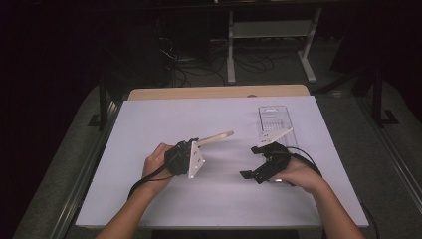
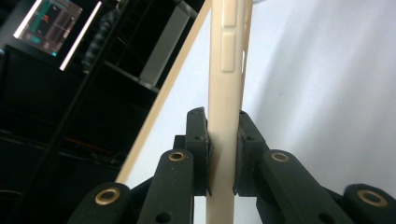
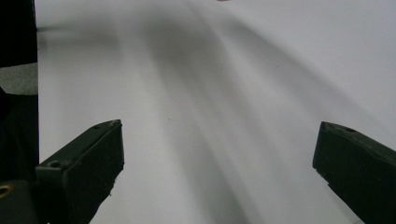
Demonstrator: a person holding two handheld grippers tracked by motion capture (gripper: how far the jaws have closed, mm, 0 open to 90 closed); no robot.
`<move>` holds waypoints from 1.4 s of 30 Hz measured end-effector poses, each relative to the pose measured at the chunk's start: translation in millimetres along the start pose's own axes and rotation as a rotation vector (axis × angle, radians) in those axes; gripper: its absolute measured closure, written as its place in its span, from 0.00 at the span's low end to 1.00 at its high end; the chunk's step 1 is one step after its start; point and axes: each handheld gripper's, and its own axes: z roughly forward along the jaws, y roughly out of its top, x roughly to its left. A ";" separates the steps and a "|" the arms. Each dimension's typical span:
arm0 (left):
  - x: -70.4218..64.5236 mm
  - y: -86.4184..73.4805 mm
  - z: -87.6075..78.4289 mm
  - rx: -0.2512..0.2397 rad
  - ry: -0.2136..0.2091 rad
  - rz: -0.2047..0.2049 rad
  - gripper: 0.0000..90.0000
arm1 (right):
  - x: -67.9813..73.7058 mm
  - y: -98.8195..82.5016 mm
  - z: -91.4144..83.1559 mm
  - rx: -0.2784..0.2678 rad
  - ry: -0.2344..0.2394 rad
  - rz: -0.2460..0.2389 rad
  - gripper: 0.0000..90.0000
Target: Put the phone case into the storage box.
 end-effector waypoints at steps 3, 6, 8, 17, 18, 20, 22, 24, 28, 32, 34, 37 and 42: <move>2.4 -0.2 0.2 0.008 -0.015 -0.028 0.88 | 0.0 0.1 -0.1 0.002 0.001 0.001 0.02; 4.3 -1.1 1.2 0.018 -0.029 -0.072 0.88 | 0.1 0.1 -0.2 0.003 0.003 0.003 0.02; 5.1 -1.8 2.5 0.014 -0.037 -0.098 0.88 | 0.1 0.1 -0.1 0.003 0.002 0.002 0.02; 10.4 -3.4 4.0 0.027 -0.098 -0.218 0.88 | 0.2 0.1 -0.1 0.004 0.003 0.002 0.02; 11.4 -3.4 3.8 0.029 -0.103 -0.222 0.88 | 0.2 0.1 -0.2 0.004 0.003 0.002 0.02; 13.3 -3.7 3.6 0.032 -0.115 -0.242 0.88 | 0.2 0.1 -0.2 0.004 0.003 0.003 0.02; 14.6 -4.0 3.5 0.032 -0.124 -0.264 0.88 | 0.2 0.1 -0.2 0.004 0.003 0.002 0.02; 16.3 -4.9 3.9 0.029 -0.136 -0.294 0.88 | 0.2 0.1 -0.2 0.004 0.003 0.001 0.02; 19.0 -6.0 4.3 0.027 -0.150 -0.334 0.88 | 0.2 0.2 -0.2 0.004 0.003 0.002 0.02; 21.1 -6.8 4.5 0.016 -0.163 -0.402 0.88 | 0.2 0.2 -0.2 0.004 0.003 0.003 0.02; 22.5 -7.1 4.5 0.015 -0.172 -0.425 0.88 | 0.2 0.2 -0.2 0.004 0.002 0.004 0.02; 24.2 -7.7 4.6 0.018 -0.190 -0.472 0.88 | 0.3 0.2 -0.2 0.003 0.001 0.004 0.02; 27.6 -9.6 5.2 0.028 -0.210 -0.532 0.88 | 0.2 0.4 -0.3 0.000 -0.003 0.007 0.02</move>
